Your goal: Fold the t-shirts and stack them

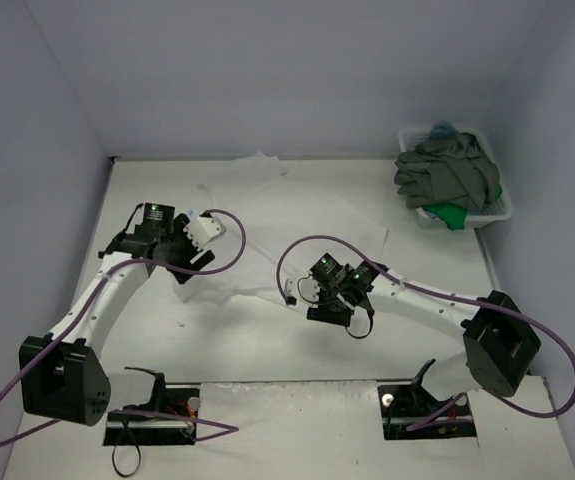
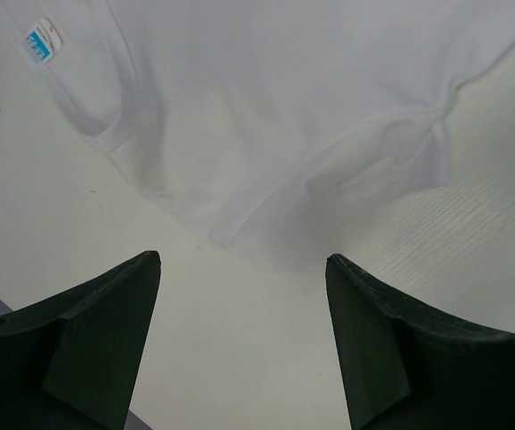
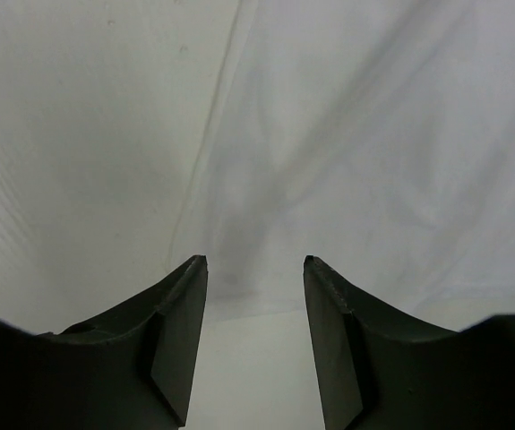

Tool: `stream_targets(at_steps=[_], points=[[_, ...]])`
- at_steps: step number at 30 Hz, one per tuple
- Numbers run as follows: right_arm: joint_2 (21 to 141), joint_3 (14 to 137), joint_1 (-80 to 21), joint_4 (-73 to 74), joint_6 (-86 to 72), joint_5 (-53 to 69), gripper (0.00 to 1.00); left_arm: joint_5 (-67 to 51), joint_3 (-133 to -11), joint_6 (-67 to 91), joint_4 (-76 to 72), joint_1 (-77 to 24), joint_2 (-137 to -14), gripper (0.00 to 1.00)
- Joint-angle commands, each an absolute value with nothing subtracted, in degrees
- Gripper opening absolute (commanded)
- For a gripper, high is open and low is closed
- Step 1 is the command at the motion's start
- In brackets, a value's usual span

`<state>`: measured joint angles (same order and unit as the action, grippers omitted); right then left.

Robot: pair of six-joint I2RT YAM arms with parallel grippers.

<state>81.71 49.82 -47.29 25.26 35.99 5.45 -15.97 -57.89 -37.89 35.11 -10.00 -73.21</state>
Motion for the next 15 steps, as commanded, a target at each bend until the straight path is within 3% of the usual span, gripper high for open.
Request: stream_targets(at_steps=[1, 15], points=[[79.3, 47.5, -49.7, 27.6, 36.0, -0.2, 0.44, -19.9, -58.0, -43.5, 33.5, -10.2, -68.9, 0.69], [79.7, 42.5, -53.7, 28.0, 34.8, -3.6, 0.46, -20.5, -53.5, -46.3, 36.0, -10.7, -68.0, 0.69]])
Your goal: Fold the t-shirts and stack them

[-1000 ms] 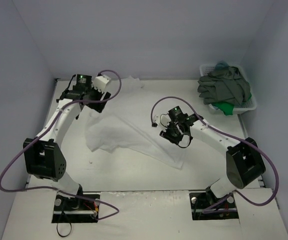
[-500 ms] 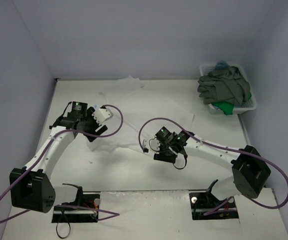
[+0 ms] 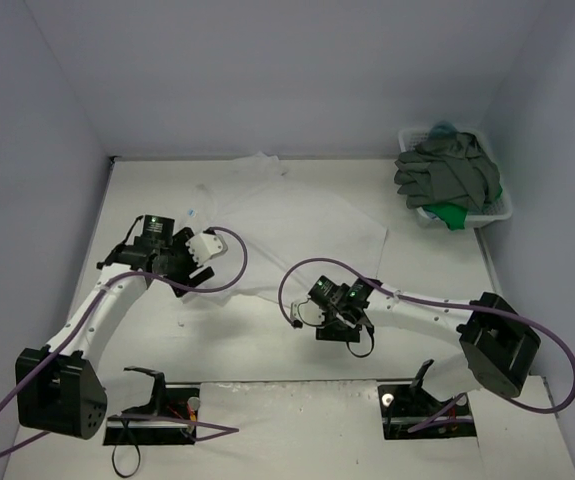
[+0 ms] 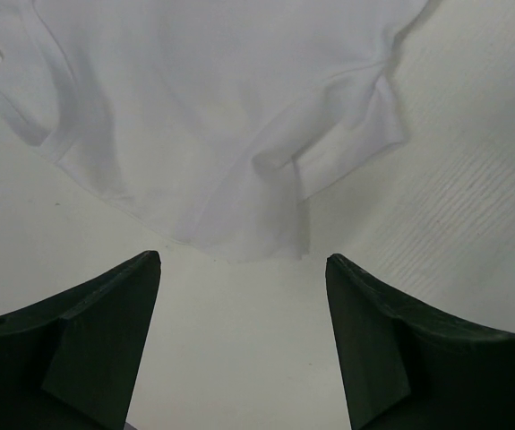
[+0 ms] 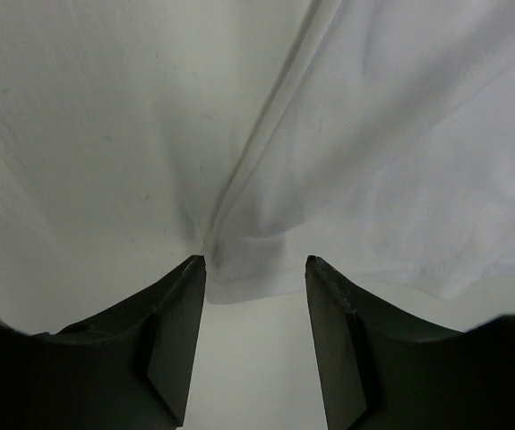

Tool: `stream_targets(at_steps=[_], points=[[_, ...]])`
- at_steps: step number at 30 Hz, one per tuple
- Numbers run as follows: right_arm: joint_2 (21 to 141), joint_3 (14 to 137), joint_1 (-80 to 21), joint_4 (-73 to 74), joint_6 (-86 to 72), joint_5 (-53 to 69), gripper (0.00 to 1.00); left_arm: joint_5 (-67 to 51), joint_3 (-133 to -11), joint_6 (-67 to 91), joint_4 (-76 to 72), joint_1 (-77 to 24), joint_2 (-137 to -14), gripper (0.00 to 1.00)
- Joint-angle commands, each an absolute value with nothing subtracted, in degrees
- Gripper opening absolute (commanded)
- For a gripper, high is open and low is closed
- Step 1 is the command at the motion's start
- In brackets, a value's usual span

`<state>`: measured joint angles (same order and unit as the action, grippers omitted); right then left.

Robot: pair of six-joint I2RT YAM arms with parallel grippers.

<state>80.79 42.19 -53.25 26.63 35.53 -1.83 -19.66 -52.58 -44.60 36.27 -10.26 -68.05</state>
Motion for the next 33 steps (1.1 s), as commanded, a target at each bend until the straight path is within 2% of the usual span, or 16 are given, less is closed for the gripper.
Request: stream_targets(at_steps=[1, 15, 21, 24, 28, 30, 33], points=[[79.9, 42.4, -53.7, 28.0, 34.9, -3.6, 0.46, -20.2, -53.4, -46.4, 35.8, -10.7, -68.2, 0.69], [84.4, 42.5, -55.9, 28.2, 35.6, -2.1, 0.51, -19.3, -51.4, -47.7, 33.8, -10.8, -72.8, 0.69], [87.2, 43.0, -56.4, 28.1, 35.2, -1.4, 0.47, -19.2, -51.0, -48.2, 32.6, -11.0, -75.4, 0.69], [88.2, 43.2, -56.4, 28.1, 35.1, -1.1, 0.40, -18.8, -50.7, -48.5, 31.8, -11.2, -76.9, 0.69], [88.6, 43.2, -56.4, 28.0, 35.0, -1.1, 0.07, -19.1, -50.4, -49.0, 32.0, -11.6, -77.9, 0.69], [88.1, 43.1, -56.4, 28.0, 35.0, -1.0, 0.00, -19.9, -50.4, -49.2, 33.0, -12.1, -77.2, 0.69], [88.4, 43.1, -56.3, 27.9, 35.0, -0.9, 0.00, -21.6, -49.8, -49.5, 34.5, -13.0, -74.7, 0.70]])
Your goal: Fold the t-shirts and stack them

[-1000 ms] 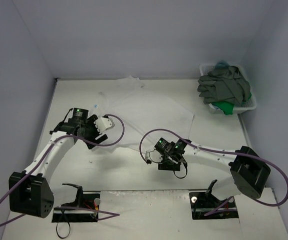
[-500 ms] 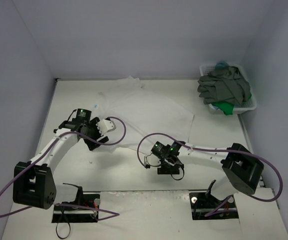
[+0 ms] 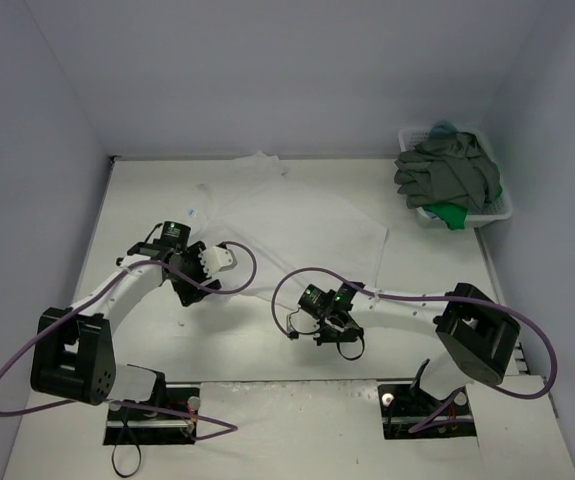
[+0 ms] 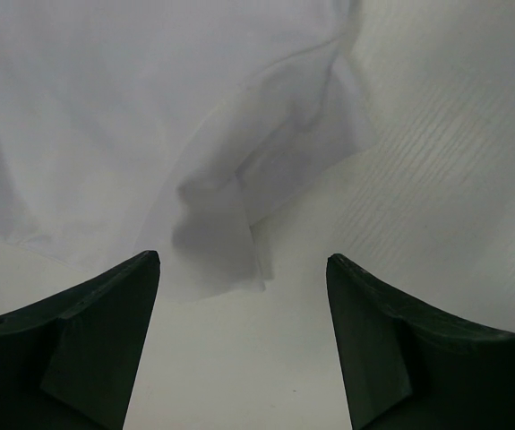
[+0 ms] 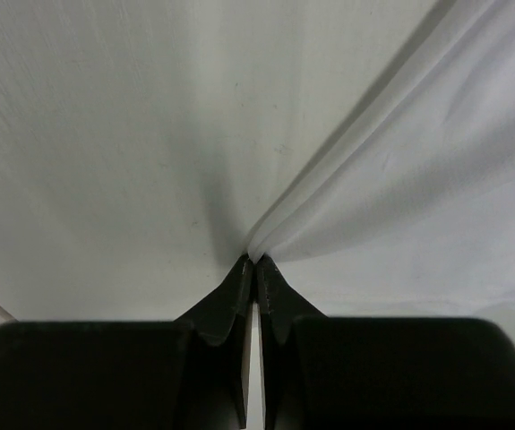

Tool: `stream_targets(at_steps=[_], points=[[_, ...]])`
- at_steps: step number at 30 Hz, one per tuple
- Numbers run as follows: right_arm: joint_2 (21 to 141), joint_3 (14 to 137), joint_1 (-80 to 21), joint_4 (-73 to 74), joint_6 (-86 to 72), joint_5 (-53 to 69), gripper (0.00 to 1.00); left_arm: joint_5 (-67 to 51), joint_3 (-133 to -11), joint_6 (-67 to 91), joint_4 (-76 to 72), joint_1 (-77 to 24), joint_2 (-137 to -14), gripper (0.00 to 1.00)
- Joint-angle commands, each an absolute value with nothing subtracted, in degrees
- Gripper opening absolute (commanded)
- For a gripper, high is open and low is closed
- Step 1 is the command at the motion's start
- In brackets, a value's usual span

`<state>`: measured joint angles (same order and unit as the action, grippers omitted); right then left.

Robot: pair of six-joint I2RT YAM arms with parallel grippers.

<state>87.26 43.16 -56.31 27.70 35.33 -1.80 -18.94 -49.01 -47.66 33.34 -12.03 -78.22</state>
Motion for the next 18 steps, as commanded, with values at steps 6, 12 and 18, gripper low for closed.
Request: stream_targets(at_steps=[6, 12, 18], points=[[89.6, 43.2, -56.3, 27.7, 35.0, -0.6, 0.00, -24.4, -48.5, -47.7, 36.9, -16.9, -69.9, 0.70], [89.6, 44.4, -56.4, 27.7, 34.4, -0.6, 0.00, -23.3, -44.8, -44.6, 32.9, -21.6, -70.3, 0.70], [88.9, 44.4, -56.4, 27.7, 34.1, -0.5, 0.00, -20.9, -44.9, -44.3, 29.0, -22.8, -77.1, 0.70]])
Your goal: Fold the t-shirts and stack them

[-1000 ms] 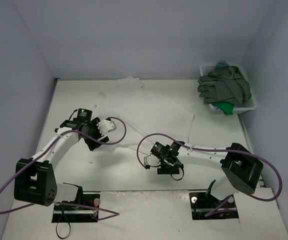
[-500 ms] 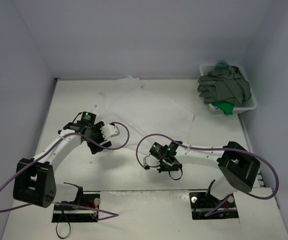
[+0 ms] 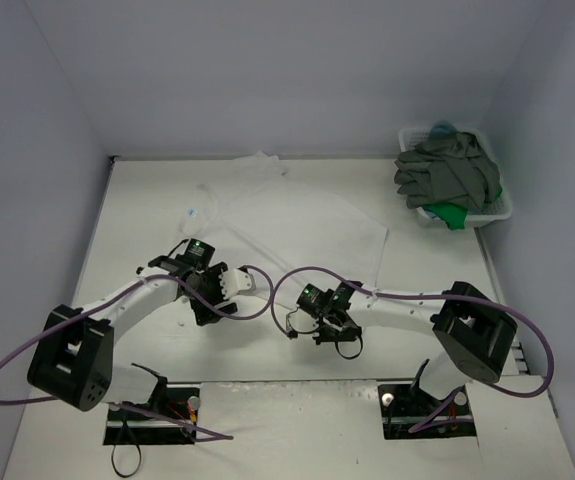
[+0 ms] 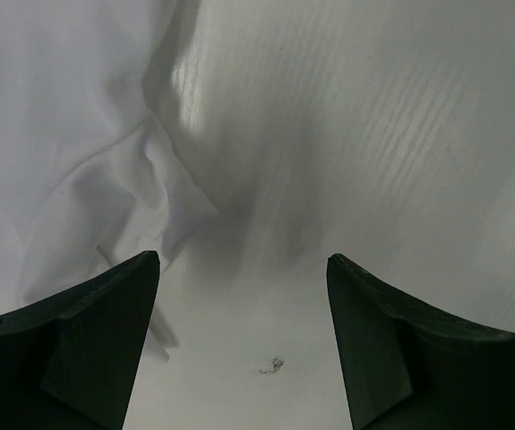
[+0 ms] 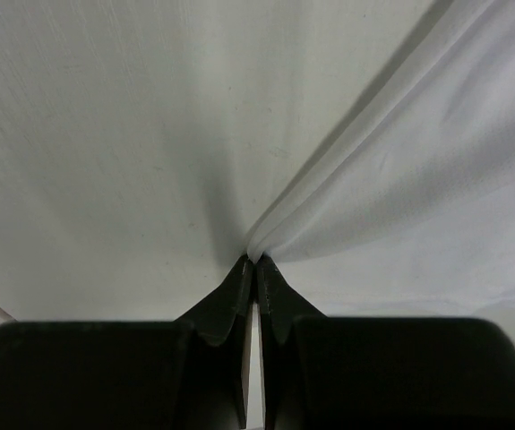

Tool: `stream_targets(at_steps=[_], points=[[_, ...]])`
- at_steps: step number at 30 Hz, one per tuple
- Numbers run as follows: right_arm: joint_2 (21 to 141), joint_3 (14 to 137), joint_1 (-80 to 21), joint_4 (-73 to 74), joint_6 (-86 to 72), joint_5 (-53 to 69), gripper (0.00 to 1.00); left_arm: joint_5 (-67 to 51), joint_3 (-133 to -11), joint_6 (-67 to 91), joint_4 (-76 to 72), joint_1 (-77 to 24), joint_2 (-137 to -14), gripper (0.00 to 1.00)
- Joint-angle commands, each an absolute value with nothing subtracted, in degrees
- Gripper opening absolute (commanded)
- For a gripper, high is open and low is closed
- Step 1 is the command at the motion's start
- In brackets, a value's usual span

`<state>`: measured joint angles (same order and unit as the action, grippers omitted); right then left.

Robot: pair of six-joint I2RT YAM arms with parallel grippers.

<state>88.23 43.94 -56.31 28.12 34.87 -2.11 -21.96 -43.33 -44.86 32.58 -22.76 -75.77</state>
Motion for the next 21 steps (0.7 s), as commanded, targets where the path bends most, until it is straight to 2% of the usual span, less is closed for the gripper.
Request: stream_targets(at_steps=[1, 16, 21], points=[[88.9, 44.4, -56.3, 27.7, 34.2, -0.5, 0.00, -20.6, -44.8, -44.4, 28.4, -22.9, -78.0, 0.70], [88.3, 44.3, -56.3, 27.7, 34.4, 1.1, 0.00, -17.9, -44.2, -42.3, 20.7, -22.8, -80.4, 0.69], [88.2, 44.2, -56.1, 27.7, 34.5, 1.1, 0.00, -18.7, -44.7, -41.8, 20.9, -22.9, -82.6, 0.60]])
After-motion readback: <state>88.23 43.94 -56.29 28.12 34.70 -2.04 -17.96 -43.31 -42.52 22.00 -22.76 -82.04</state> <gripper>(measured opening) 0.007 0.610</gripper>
